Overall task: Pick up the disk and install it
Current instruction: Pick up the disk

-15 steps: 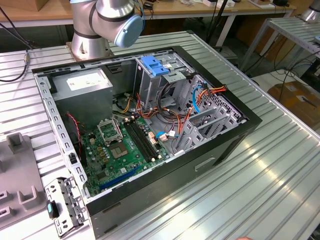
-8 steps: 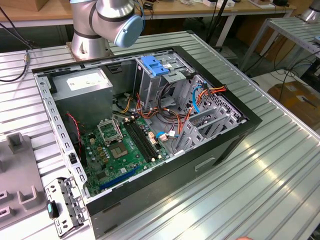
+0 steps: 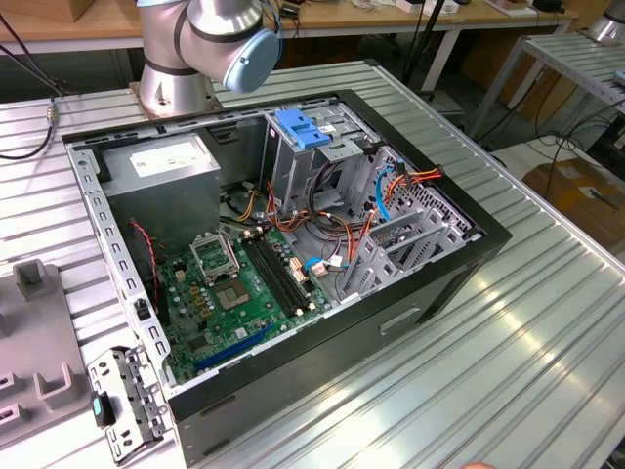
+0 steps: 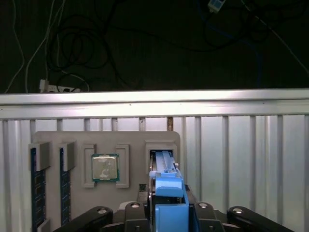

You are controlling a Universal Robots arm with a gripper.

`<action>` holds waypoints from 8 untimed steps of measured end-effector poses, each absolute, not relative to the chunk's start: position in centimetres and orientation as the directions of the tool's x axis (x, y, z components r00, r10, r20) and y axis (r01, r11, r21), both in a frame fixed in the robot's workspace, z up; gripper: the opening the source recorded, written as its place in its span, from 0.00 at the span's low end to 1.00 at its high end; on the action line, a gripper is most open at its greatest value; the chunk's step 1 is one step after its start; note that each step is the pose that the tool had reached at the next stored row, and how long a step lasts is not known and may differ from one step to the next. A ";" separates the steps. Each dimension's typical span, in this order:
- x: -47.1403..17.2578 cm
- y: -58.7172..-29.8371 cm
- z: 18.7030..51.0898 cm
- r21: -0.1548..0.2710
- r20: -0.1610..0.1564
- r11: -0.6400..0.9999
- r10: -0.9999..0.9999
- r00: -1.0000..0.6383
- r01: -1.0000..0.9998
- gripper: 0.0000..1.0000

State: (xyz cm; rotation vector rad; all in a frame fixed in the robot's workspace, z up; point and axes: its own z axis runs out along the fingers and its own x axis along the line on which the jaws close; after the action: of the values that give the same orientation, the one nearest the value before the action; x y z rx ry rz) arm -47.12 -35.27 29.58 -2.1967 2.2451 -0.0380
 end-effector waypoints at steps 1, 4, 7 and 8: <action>-47.1 -35.3 29.6 -0.018 0.017 0.022 -1.000 -0.022 -1.000 0.37; -47.1 -35.3 30.1 -0.017 0.017 0.022 -1.000 -0.022 -1.000 0.37; -47.1 -35.3 30.4 -0.018 0.018 0.022 -1.000 -0.022 -1.000 0.37; -47.1 -35.3 30.6 -0.018 0.018 0.022 -1.000 -0.022 -1.000 0.37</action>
State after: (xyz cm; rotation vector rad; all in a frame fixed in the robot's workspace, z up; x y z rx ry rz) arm -47.12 -35.27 30.63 -2.1974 2.2459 -0.0397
